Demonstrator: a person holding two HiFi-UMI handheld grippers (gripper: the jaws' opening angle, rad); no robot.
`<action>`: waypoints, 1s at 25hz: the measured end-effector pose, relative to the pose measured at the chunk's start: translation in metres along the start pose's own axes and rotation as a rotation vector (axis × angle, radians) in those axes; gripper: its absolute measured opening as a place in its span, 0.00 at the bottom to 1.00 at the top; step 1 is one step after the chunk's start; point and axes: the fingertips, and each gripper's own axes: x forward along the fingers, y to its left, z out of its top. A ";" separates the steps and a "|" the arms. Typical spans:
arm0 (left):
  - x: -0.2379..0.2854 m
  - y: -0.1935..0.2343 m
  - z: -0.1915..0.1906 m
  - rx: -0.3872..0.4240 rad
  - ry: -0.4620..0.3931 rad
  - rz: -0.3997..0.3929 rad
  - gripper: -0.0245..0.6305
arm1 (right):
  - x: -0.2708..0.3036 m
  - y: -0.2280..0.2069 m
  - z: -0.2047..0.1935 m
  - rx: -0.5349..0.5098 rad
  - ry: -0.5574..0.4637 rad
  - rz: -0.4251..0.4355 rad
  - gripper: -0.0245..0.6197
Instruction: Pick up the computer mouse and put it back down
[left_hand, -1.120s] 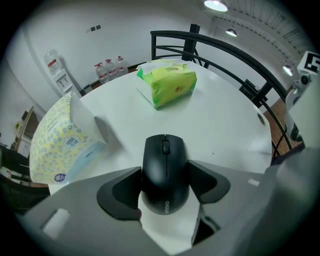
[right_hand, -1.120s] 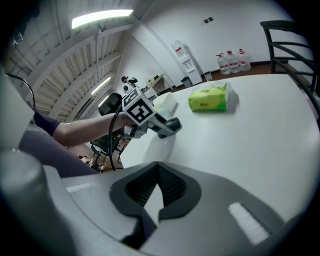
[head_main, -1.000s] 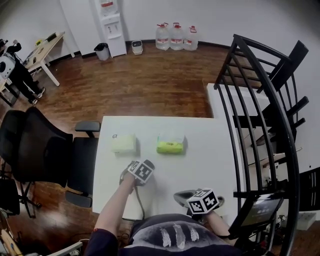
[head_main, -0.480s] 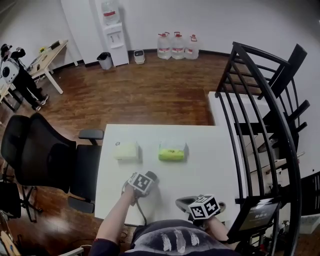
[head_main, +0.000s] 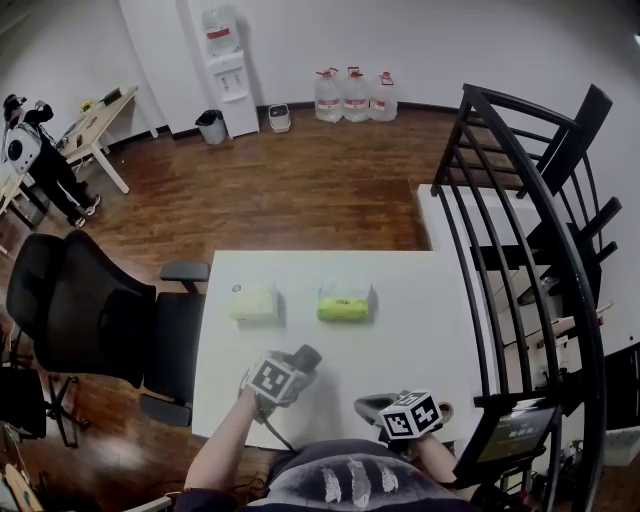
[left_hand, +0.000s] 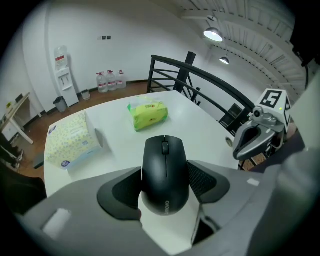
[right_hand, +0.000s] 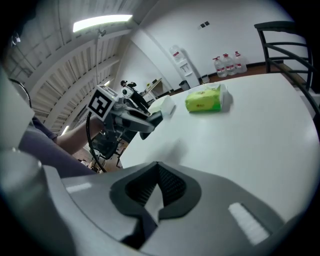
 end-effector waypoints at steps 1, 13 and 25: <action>-0.007 -0.003 0.003 0.013 -0.011 -0.003 0.50 | 0.000 0.000 -0.001 0.001 0.000 0.000 0.04; -0.079 -0.056 0.040 0.141 -0.162 -0.060 0.50 | 0.003 0.005 0.000 -0.011 -0.001 0.017 0.04; -0.166 -0.092 0.073 0.288 -0.353 0.000 0.50 | 0.002 0.003 -0.001 -0.012 0.000 0.017 0.04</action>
